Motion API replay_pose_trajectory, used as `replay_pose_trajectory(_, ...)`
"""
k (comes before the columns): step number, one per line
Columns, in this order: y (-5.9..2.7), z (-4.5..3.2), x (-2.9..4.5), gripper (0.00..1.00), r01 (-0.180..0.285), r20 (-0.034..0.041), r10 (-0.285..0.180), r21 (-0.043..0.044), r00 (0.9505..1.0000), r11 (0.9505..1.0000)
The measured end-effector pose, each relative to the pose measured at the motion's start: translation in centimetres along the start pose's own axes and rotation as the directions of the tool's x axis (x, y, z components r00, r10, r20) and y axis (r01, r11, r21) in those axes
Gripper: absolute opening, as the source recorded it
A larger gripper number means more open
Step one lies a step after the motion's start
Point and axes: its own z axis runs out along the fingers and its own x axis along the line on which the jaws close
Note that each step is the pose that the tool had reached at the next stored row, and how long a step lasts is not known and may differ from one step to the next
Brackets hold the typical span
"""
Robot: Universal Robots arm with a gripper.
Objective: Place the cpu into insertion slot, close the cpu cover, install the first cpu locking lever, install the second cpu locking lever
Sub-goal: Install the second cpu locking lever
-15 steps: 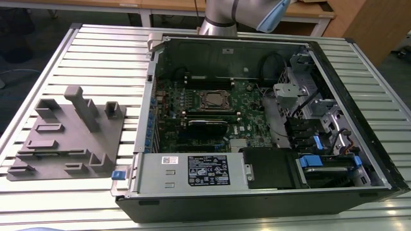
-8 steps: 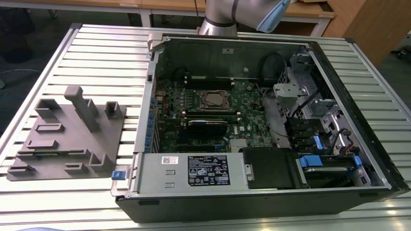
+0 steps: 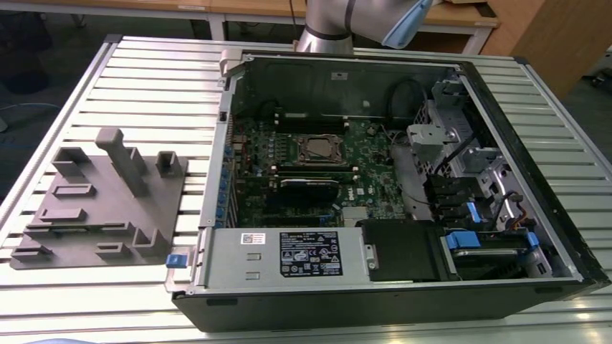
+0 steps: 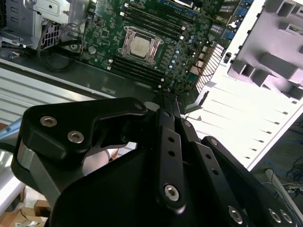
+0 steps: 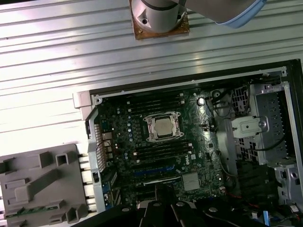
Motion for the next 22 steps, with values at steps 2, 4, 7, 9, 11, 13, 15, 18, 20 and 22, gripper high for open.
replay_pose_trajectory(2,0.0,0.04,0.0,0.11,0.0,0.0,0.0,0.0,1.0,1.0)
replay_pose_trajectory(4,0.0,0.07,0.0,0.11,0.0,0.0,0.0,0.0001,1.0,1.0)
replay_pose_trajectory(7,0.0,0.09,0.01,0.11,0.0,0.0,0.0,0.0001,1.0,1.0)
replay_pose_trajectory(9,0.0,0.14,0.01,0.11,0.0,0.0001,0.0,-0.0002,1.0,1.0)
replay_pose_trajectory(11,-0.01,0.23,0.01,0.11,0.0,0.0,0.0,0.0001,1.0,1.0)
replay_pose_trajectory(13,-0.01,0.35,0.02,0.11,0.0,0.0,0.0,0.0,1.0,1.0)
replay_pose_trajectory(15,-0.02,0.48,0.03,0.11,0.0,0.0,0.0,0.0001,1.0,1.0)
replay_pose_trajectory(18,-0.03,0.71,0.04,0.11,0.0,0.0,0.0,0.0001,1.0,1.0)
replay_pose_trajectory(20,-0.03,0.85,0.05,0.11,0.0,0.0,0.0,0.0,1.0,1.0)
replay_pose_trajectory(22,-0.03,0.96,0.05,0.11,0.0,0.0,0.0,0.0,1.0,1.0)
